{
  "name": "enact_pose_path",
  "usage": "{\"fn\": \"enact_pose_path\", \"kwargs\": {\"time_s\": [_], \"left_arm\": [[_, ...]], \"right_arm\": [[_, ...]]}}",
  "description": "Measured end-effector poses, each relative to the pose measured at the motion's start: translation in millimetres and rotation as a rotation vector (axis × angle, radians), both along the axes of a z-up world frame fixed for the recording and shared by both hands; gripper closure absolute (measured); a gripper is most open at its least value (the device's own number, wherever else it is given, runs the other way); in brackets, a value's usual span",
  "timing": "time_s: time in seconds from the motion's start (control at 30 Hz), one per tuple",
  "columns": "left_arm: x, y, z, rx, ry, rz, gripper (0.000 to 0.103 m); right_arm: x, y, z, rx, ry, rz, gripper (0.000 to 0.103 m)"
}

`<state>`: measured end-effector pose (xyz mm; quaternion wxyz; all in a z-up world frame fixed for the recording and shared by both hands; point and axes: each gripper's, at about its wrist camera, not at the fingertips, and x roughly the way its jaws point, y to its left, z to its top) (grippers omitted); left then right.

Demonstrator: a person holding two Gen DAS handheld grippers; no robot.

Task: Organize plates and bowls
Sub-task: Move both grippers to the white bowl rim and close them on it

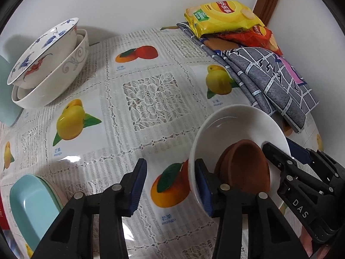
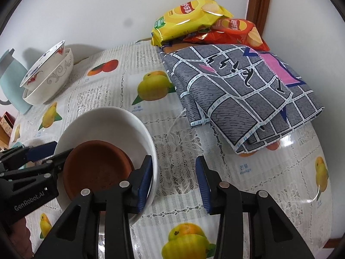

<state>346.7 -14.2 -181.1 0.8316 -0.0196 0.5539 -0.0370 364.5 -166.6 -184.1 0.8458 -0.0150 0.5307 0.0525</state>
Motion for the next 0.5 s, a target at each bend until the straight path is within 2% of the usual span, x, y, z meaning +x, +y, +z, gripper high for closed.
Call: {"fn": "enact_pose_path", "kwargs": {"time_s": [0.1, 0.27, 0.5], "left_arm": [[-0.1, -1.1, -2.5, -0.004, 0.001, -0.007, 0.062], [0.3, -2.3, -3.8, -0.057, -0.001, -0.015, 0.076], [2.4, -1.4, -4.0, -0.079, -0.009, -0.015, 0.077]], "right_arm": [[0.5, 0.4, -1.8, 0.003, 0.007, 0.002, 0.064], [1.4, -0.8, -2.7, 0.015, 0.006, 0.013, 0.064], [-0.9, 1.1, -3.4, 0.018, -0.023, 0.013, 0.066]]}}
